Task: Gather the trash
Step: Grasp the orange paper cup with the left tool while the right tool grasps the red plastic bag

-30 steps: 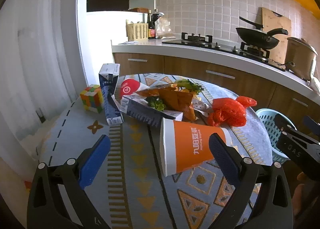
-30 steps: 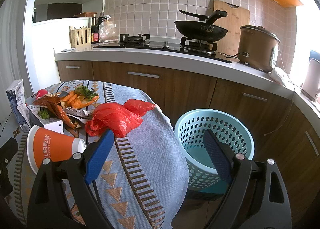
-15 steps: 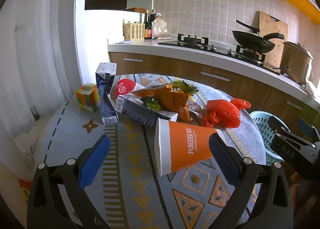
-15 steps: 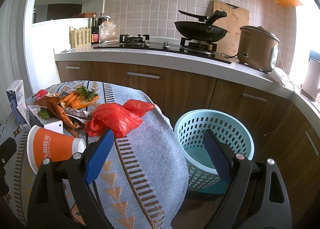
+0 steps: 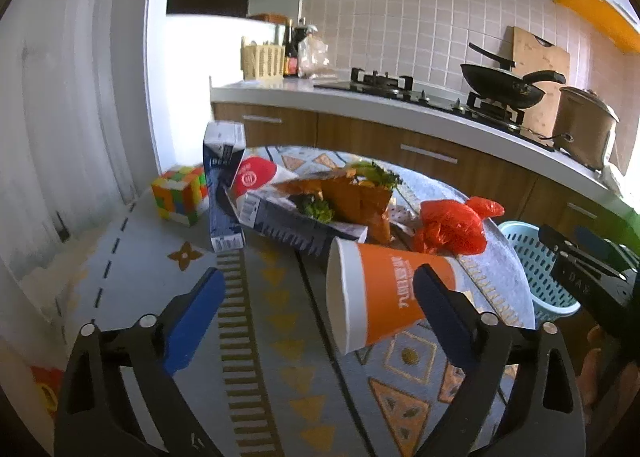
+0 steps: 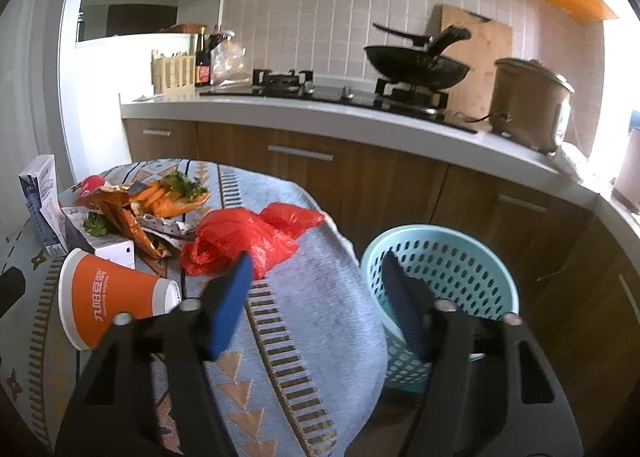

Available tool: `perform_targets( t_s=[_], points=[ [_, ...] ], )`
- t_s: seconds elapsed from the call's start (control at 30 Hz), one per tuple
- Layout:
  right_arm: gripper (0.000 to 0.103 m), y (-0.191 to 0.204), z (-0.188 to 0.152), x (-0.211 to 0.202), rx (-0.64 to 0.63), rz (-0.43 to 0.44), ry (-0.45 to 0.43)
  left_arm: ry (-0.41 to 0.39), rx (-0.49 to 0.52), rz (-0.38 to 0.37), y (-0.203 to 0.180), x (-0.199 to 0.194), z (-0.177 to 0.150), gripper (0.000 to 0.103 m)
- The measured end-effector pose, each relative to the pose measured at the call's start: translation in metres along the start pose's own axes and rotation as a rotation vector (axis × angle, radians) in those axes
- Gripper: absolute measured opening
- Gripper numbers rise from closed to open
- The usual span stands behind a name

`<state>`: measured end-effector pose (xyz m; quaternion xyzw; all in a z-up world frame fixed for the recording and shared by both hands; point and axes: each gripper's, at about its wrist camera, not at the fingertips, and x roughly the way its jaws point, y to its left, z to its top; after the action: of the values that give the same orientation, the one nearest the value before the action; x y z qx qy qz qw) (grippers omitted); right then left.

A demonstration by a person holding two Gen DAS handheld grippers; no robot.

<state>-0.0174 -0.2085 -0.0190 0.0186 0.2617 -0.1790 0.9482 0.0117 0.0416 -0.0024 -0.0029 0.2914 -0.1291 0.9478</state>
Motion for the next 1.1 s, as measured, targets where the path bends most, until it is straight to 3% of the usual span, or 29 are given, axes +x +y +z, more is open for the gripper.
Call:
perform_targets(
  t_s=[0.03,0.1,0.2,0.57,0.63,0.77,0.83,1.1],
  points=[
    [0.04,0.001,0.0,0.004,-0.007,0.006,0.012,0.01,-0.01,-0.015,0.004,0.003,0.0,0.088],
    [0.035,0.002,0.001,0.011,-0.012,0.022,0.025,0.051,-0.032,-0.079,0.012,0.014,0.003,0.085],
    [0.035,0.001,0.003,0.022,-0.011,0.048,0.038,0.106,-0.029,-0.125,0.012,0.031,0.004,0.078],
    [0.036,0.002,0.021,0.07,-0.052,0.218,0.124,0.237,-0.054,-0.285,-0.003,0.085,0.0,0.069],
    [0.046,0.005,0.023,0.077,-0.068,0.248,0.132,0.257,-0.059,-0.304,-0.006,0.091,-0.001,0.066],
    [0.054,0.012,0.029,0.095,-0.09,0.297,0.151,0.293,-0.077,-0.358,-0.011,0.103,-0.003,0.056],
    [0.064,0.016,0.031,0.106,-0.099,0.329,0.165,0.298,-0.082,-0.38,-0.014,0.103,-0.004,0.05],
    [0.075,0.029,0.031,0.137,-0.143,0.453,0.236,0.284,-0.063,-0.425,-0.028,0.087,-0.004,0.027]
  ],
)
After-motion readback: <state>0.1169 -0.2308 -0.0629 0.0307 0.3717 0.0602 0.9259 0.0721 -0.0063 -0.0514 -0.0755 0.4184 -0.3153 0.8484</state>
